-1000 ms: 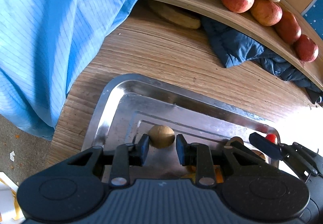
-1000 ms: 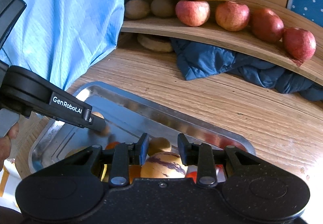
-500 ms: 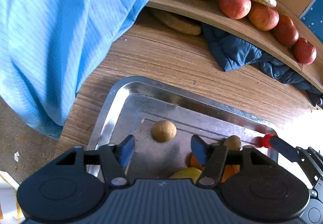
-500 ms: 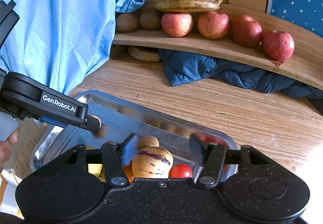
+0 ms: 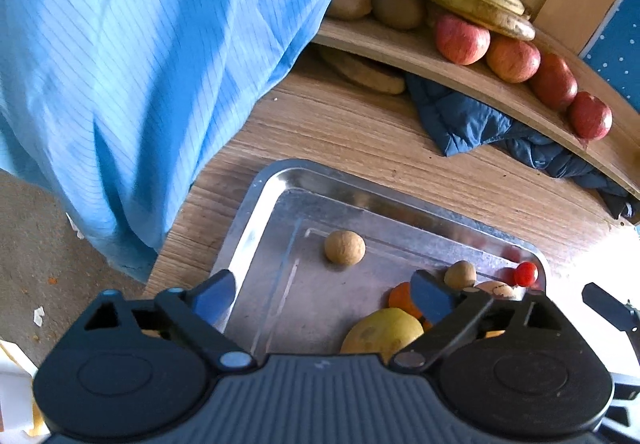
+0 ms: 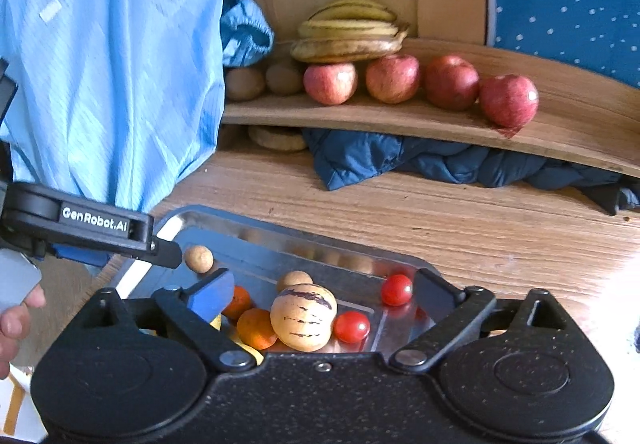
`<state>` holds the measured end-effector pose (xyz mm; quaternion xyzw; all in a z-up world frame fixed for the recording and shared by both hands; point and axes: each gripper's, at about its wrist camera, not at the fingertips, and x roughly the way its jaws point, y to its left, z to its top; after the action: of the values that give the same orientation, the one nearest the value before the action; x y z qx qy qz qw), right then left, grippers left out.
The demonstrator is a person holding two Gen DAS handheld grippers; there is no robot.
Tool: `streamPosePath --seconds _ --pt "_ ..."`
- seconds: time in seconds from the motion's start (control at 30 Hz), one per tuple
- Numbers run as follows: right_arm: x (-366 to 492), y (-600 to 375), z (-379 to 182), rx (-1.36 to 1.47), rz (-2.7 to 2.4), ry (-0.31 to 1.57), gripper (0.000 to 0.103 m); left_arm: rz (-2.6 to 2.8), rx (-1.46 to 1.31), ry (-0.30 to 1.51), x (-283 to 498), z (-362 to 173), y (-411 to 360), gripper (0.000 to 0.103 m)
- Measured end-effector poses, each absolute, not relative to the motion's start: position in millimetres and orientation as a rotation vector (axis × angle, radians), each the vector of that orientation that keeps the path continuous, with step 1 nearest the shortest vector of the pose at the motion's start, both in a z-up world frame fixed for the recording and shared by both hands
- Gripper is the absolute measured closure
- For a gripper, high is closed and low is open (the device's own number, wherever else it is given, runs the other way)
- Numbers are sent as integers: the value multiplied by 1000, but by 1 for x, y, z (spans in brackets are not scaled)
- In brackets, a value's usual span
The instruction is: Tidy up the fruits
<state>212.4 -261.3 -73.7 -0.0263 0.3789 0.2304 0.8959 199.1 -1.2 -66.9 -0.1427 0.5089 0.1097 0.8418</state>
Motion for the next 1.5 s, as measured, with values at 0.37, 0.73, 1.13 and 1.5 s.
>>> streamPosePath --seconds 0.37,0.73,1.13,1.5 --pt "192 -288 -51 50 424 703 1 199 -226 1004 191 -43 -17 2" --pt "169 -299 -50 128 362 691 1 204 -135 914 170 -20 -25 1" --pt "141 -282 -30 51 321 598 1 178 -198 849 141 -14 0 1" --pt "97 -257 -21 54 224 555 1 117 -183 813 105 -10 25 1"
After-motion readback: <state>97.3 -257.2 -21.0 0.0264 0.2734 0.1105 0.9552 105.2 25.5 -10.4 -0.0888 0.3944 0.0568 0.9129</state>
